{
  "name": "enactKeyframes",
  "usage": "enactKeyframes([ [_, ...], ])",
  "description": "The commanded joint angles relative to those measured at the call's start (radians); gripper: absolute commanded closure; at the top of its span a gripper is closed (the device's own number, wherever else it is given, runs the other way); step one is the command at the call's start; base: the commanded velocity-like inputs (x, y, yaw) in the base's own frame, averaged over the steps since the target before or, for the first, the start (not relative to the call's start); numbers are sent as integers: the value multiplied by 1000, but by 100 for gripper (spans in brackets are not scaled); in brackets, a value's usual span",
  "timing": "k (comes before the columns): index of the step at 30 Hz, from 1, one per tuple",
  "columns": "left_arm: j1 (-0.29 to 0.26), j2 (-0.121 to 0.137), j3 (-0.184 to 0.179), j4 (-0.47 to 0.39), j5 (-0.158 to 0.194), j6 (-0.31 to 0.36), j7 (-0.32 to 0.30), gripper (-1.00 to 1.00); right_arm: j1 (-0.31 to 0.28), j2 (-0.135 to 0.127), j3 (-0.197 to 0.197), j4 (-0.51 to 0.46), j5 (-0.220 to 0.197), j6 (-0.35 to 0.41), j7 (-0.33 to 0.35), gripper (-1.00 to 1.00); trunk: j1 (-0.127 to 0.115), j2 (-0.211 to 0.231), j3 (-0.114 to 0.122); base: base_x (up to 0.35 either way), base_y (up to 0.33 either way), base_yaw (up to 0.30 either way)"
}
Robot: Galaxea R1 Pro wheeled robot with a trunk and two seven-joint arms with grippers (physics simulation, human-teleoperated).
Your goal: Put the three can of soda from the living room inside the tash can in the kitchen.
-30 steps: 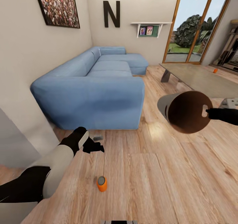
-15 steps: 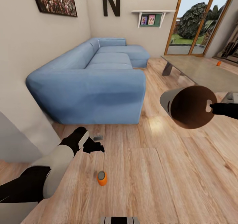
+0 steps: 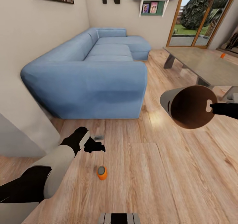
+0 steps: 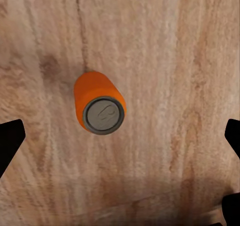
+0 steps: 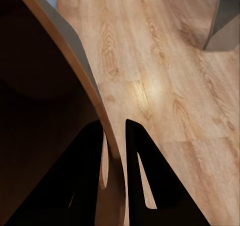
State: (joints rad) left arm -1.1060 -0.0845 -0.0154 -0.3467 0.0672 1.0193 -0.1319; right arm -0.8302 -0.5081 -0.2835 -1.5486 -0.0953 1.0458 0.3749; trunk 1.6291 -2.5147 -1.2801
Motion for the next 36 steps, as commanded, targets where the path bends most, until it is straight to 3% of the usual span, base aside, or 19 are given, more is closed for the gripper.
enactKeyframes([
  [1, 0, 0, 0, 0, 0, 0, 0, -100, -1, 0, 0, -1, -18, 1, 2, 100, 0, 0, -4, 0, 0, 0],
  [7, 0, 1, 0, 0, 0, -7, 0, -100, 0, 2, 0, -1, -19, 1, 2, 100, 3, -2, -27, 0, 0, 0],
  [16, 0, 7, 0, -2, 2, -53, 0, -100, 1, 1, 2, -1, -18, 1, 2, 100, 3, -2, -27, 0, 0, 0],
  [24, 0, 9, 0, -3, 2, -59, 0, -100, 4, 2, 40, -1, -17, 1, 3, 100, 3, -2, -27, 0, 0, 0],
  [36, 0, 8, 0, -2, 2, -59, 0, -100, 6, 6, 35, -1, -31, 1, 11, 100, 3, -2, -23, 0, 9, -111],
])
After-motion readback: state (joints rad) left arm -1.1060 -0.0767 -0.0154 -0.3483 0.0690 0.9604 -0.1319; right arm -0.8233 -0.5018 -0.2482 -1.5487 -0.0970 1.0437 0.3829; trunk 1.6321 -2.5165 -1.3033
